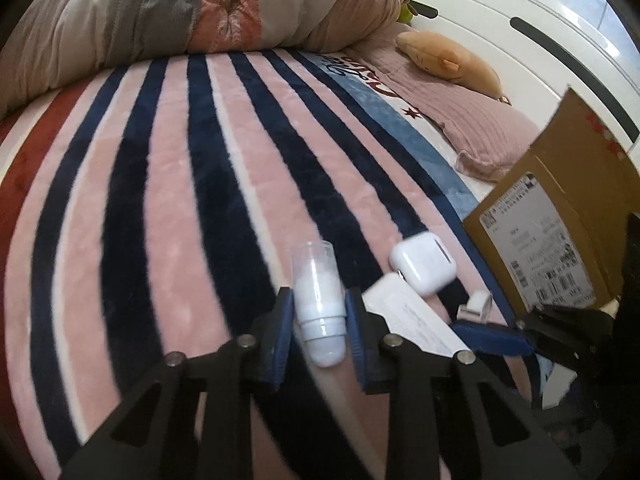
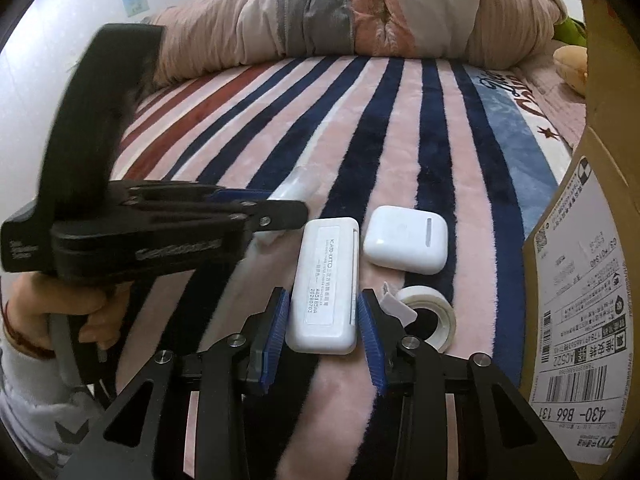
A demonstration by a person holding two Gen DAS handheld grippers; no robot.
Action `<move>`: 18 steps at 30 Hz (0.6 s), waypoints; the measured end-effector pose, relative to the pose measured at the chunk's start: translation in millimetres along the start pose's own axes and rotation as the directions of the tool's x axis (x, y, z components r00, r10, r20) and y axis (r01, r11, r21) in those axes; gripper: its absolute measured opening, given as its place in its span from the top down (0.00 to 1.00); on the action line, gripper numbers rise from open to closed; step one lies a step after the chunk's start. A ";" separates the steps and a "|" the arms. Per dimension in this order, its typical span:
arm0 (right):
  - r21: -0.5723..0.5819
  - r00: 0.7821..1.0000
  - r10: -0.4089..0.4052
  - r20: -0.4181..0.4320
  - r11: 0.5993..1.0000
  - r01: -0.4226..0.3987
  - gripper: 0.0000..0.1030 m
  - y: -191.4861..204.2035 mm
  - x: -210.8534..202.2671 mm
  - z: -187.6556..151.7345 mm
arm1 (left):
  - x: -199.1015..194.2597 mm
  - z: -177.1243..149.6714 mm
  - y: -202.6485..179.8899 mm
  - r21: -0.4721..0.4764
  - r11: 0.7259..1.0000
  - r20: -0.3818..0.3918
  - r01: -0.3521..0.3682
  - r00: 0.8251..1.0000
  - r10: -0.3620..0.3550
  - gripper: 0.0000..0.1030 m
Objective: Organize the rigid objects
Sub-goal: 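Grasp the white power bank with the right gripper while the left grasps the white cylinder, then carry the power bank and white cylinder over the cardboard box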
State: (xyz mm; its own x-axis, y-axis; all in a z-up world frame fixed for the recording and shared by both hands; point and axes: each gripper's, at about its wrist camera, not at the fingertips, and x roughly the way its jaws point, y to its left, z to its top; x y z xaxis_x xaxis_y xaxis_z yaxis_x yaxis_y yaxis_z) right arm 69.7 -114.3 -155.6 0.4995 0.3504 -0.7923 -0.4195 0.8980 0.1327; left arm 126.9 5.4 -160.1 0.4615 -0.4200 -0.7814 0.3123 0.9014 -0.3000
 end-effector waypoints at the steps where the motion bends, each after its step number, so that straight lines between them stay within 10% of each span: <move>1: -0.003 1.000 0.010 -0.003 1.000 -0.010 0.69 2.1 -0.6 -1.0 | -6.1 -3.9 2.8 -0.003 1.000 0.000 -0.009 1.000 0.009 0.78; 18: -0.084 1.000 -0.009 -0.008 0.996 0.008 0.68 34.0 15.2 -9.7 | -30.6 -49.1 12.4 -0.073 0.992 0.012 -0.107 0.994 0.108 0.79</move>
State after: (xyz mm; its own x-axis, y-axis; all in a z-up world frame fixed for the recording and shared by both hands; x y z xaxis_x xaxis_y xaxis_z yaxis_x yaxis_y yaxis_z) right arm 55.6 -81.0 -168.9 0.4970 0.3403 -0.7982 -0.4773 0.8755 0.0761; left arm 75.9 34.6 -166.7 0.5028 -0.3215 -0.8024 0.1994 0.9464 -0.2542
